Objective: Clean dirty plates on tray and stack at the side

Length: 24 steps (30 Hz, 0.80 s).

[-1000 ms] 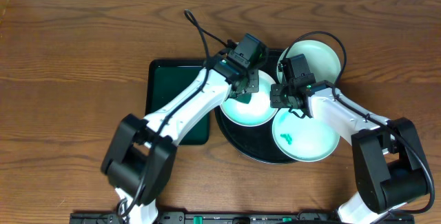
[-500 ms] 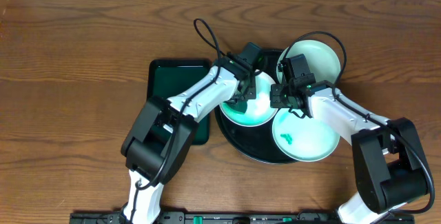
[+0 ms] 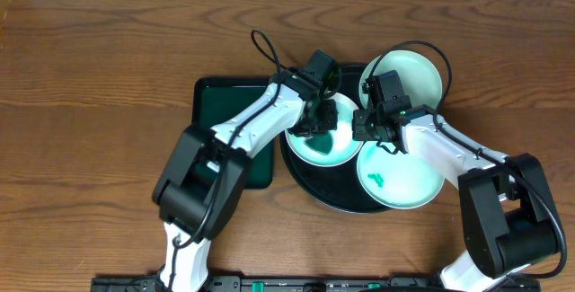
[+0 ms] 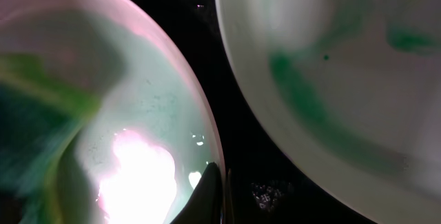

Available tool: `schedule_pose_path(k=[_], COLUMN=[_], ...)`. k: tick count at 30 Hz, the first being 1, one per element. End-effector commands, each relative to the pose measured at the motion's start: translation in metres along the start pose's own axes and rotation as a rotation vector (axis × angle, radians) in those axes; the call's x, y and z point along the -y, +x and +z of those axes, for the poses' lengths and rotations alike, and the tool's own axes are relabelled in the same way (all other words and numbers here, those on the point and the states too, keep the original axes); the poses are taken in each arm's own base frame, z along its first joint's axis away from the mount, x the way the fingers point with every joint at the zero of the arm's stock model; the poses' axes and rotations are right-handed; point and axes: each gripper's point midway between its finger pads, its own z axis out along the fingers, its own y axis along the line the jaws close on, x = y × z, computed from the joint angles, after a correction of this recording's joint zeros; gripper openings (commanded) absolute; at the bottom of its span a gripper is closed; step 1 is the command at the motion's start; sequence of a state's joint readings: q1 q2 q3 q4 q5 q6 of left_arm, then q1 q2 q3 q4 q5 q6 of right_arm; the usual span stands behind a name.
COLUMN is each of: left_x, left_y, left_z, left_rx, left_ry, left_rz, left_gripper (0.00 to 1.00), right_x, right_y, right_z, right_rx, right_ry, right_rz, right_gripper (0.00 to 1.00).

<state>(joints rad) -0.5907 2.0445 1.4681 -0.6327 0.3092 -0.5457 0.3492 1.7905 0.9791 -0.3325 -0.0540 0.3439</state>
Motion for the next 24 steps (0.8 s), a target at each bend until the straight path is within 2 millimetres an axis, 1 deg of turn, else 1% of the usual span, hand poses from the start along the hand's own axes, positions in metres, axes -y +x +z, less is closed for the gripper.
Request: schedule_pose_path(k=[1, 2, 4, 6, 11, 17, 20, 24], left_x=[0.024, 0.02, 0.011, 0.003, -0.018, -0.029, -0.036, -0.045], left_y=[-0.012, -0.017, -0.023, -0.027, -0.032, -0.029, -0.026, -0.021], left_z=[-0.054, -0.061, -0.069, -0.07, -0.064, -0.043, -0.028, -0.003], left_rx=[0.096, 0.132, 0.184, 0.21, 0.237, 0.198, 0.169, 0.123], left_ry=[0.095, 0.069, 0.009, -0.035, -0.142, -0.182, -0.202, -0.23], left_rz=[0.038, 0.038, 0.034, 0.029, 0.015, 0.007, 0.003, -0.002], left_gripper=[0.07, 0.08, 0.08, 0.08, 0.08, 0.08, 0.08, 0.08], right_x=[-0.01, -0.01, -0.01, -0.01, -0.01, -0.01, -0.01, -0.01], right_y=[-0.007, -0.007, -0.007, -0.007, -0.007, -0.007, -0.007, -0.007], right_z=[-0.006, -0.006, -0.006, -0.006, -0.006, -0.006, -0.006, -0.006], right_rx=[0.018, 0.018, 0.018, 0.018, 0.019, 0.019, 0.019, 0.019], right_ry=[-0.036, -0.037, -0.036, -0.036, -0.037, -0.037, -0.037, -0.037], right_rz=[-0.027, -0.027, -0.027, -0.027, -0.027, -0.027, -0.027, -0.027], right_gripper=[0.01, 0.01, 0.01, 0.01, 0.01, 0.01, 0.01, 0.01])
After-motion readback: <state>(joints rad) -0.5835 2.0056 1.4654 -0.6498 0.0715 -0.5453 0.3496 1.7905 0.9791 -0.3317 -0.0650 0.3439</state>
